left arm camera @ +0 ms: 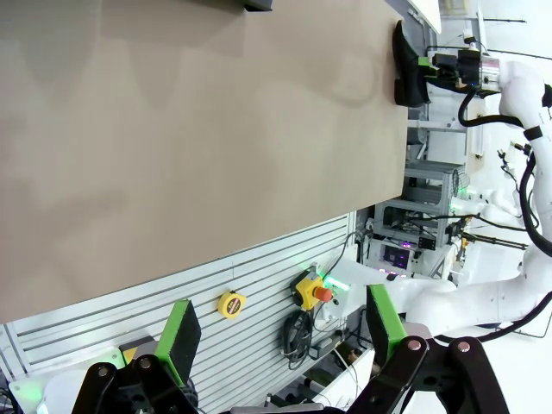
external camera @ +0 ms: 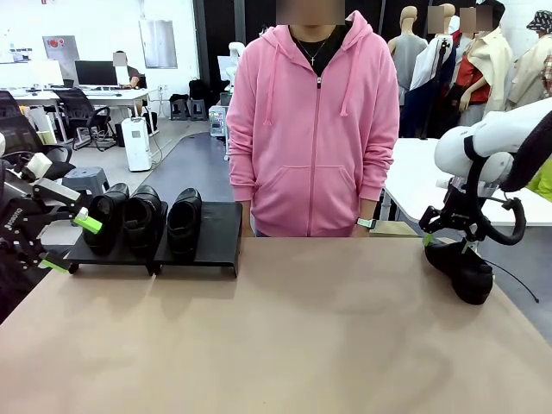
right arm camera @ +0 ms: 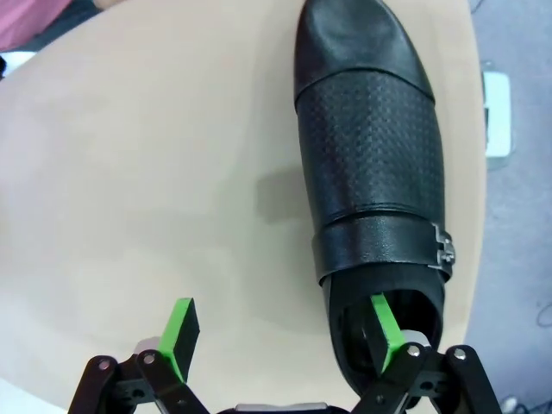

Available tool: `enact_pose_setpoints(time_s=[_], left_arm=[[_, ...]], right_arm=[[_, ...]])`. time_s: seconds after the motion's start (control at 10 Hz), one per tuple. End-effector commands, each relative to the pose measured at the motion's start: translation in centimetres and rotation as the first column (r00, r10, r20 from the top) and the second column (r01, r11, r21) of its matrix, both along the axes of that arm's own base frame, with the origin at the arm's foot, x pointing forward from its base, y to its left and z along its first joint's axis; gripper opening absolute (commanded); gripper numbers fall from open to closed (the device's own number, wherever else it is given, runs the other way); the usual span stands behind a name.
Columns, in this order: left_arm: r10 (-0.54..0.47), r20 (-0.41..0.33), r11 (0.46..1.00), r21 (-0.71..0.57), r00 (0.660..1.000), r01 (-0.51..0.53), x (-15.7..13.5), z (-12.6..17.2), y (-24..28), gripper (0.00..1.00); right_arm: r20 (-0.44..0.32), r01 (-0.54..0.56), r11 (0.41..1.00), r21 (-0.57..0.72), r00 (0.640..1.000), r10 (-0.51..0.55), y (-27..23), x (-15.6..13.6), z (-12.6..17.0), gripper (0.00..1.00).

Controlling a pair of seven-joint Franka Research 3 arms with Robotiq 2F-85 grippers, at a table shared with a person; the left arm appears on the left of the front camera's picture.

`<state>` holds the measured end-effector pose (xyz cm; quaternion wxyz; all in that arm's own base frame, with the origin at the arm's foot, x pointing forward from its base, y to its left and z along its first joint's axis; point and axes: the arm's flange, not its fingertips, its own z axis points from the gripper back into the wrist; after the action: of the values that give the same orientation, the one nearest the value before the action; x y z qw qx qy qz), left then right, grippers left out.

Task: Organize the shoes by placing them on the stand.
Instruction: Pick up one Shoe and place it in the middle of the table.

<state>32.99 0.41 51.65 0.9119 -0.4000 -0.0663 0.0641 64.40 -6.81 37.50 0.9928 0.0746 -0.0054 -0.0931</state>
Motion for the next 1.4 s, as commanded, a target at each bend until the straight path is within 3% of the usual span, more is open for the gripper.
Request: enact_pose_setpoints(time_s=[0.0, 0.3, 0.4, 0.5, 0.6, 1.3], left_arm=[[0.003, -0.01, 1.0, -0.009, 1.0, -0.003, -0.1, 0.3, 0.0, 1.0], [0.003, -0.01, 1.0, -0.009, 1.0, -0.003, -0.1, 0.3, 0.0, 1.0], [0.003, -0.01, 1.0, -0.009, 1.0, -0.003, -0.1, 0.3, 0.0, 1.0], [0.003, -0.01, 1.0, -0.009, 1.0, -0.003, -0.1, 0.3, 0.0, 1.0], [0.003, -0.01, 1.0, -0.009, 1.0, -0.003, -0.1, 0.3, 0.0, 1.0], [0.003, -0.01, 1.0, -0.009, 1.0, -0.003, -0.1, 0.3, 0.0, 1.0]], right_arm=[[-0.105, 0.066, 0.995, -0.07, 0.992, -0.073, 0.2, 1.0, 0.0, 1.0], [-0.097, 0.06, 0.996, -0.067, 0.993, -0.066, 0.1, 1.2, -0.8, 1.0], [-0.093, 0.096, 0.993, -0.07, 0.99, -0.102, 0.2, 1.5, -1.1, 0.88], [-0.104, 0.069, 0.994, -0.088, 0.991, -0.078, 0.2, 1.5, -1.6, 0.3], [-0.1, 0.078, 0.992, -0.1, 0.991, -0.088, 0.3, 1.6, -1.8, 0.0], [-0.023, 0.151, 0.973, -0.177, 0.987, -0.157, -0.2, 1.6, -2.2, 0.0]])
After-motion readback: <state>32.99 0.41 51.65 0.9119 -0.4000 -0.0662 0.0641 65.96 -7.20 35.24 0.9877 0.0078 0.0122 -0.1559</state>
